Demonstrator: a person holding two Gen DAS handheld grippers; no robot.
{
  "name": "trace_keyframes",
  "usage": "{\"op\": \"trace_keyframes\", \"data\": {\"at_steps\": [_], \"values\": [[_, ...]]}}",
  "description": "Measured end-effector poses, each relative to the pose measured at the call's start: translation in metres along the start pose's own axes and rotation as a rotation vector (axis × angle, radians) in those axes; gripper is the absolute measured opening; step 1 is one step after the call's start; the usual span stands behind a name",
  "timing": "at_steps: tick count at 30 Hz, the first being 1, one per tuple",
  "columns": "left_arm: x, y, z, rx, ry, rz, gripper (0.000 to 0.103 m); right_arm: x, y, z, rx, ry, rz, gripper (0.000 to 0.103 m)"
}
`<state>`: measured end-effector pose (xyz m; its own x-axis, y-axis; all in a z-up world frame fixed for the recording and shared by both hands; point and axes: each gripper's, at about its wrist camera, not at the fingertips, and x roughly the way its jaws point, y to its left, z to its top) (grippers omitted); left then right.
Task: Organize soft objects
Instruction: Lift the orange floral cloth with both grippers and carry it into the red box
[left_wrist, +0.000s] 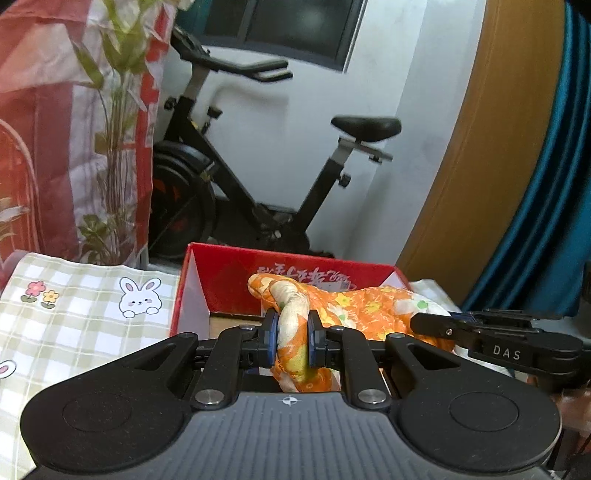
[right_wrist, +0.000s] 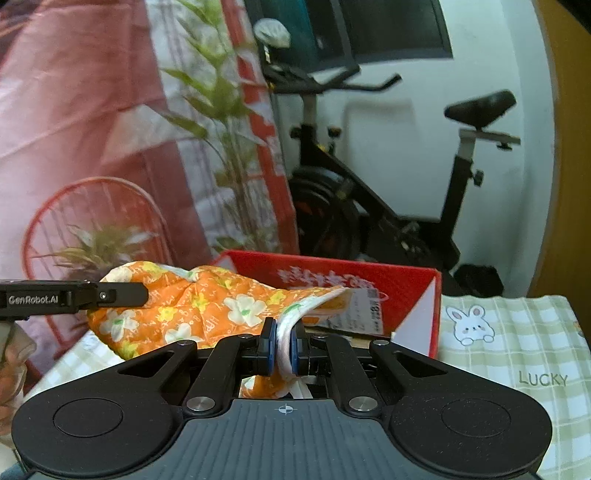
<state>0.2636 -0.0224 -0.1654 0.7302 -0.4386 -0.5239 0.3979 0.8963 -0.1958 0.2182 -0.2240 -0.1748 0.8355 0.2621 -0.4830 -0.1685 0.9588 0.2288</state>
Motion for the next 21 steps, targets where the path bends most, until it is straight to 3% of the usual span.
{"op": "trace_keyframes", "data": {"at_steps": [8,13,18,21], "values": [[0.046,0.014,0.003,-0.021,0.085,0.042,0.016,0.055,-0.015,-0.003,0.012,0.101,-0.051,0.007],[0.073,0.023,-0.005,-0.015,0.181,0.062,0.016,0.086,-0.012,-0.013,-0.001,0.204,-0.075,0.007],[0.085,0.022,-0.013,0.017,0.258,0.062,0.016,0.105,-0.008,-0.024,0.008,0.305,-0.083,0.007],[0.089,0.02,-0.016,0.036,0.281,0.058,0.016,0.107,-0.006,-0.025,0.008,0.319,-0.093,0.007]]}}
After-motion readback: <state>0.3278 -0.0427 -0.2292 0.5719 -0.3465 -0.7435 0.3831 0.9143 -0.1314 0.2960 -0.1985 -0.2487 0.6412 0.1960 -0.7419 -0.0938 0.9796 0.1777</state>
